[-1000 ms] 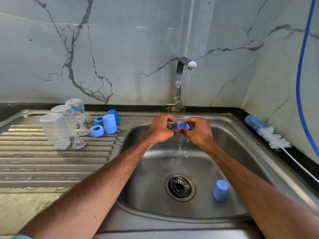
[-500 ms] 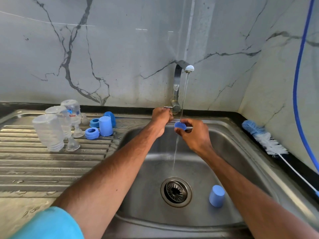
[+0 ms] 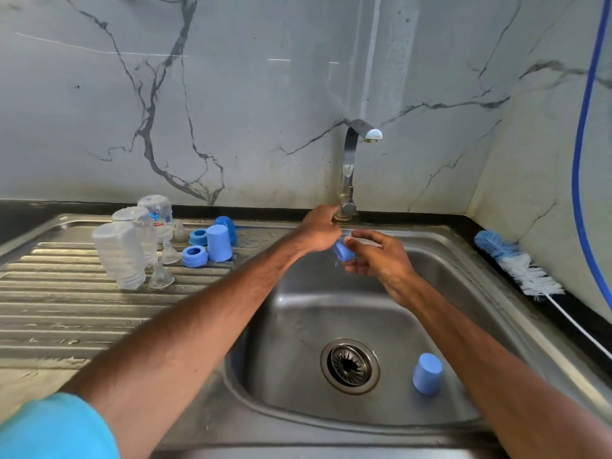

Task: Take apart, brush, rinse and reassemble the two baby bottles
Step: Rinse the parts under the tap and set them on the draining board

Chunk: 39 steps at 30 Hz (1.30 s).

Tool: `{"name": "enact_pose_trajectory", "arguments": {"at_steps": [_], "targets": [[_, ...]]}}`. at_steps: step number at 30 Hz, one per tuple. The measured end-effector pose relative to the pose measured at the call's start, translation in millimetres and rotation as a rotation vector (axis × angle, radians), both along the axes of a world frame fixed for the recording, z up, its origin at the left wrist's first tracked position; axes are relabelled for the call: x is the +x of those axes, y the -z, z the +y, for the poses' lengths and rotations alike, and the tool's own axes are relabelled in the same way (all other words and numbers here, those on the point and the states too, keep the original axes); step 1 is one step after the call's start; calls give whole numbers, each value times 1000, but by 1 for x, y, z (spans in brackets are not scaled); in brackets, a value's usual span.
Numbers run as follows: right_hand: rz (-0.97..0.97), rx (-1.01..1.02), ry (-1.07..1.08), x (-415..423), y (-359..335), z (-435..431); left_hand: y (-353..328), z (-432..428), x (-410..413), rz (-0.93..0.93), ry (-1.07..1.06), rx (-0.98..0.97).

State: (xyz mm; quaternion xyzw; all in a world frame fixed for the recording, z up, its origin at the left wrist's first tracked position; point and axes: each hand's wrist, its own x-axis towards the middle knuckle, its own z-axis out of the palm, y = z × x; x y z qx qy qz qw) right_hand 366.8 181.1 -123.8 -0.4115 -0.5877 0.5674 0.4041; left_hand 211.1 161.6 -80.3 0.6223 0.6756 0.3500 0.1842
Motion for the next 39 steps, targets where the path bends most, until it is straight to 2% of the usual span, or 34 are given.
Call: {"name": "enact_pose_trajectory", "arguments": {"at_steps": [3, 9, 13, 16, 20, 24, 30, 39], "targets": [[82, -142, -134, -6, -3, -12, 11, -38, -21, 52, -15, 32], [143, -272, -337, -35, -12, -46, 26, -125, -64, 67, -70, 174], [244, -266, -452, -69, -21, -69, 17, -161, -89, 113, -133, 311], [224, -244, -419, -90, -19, -83, 9, -175, -105, 111, -189, 389], [-8, 61, -346, -126, -16, -102, 0, -185, -130, 113, -242, 417], [-81, 259, -337, -160, -12, -123, -6, -190, -147, 81, -290, 487], [-461, 624, -221, -183, 4, -135, -4, -194, -156, 160, -345, 430], [-511, 786, -267, -197, 0, -139, 0, -195, -151, 260, -372, 397]]}}
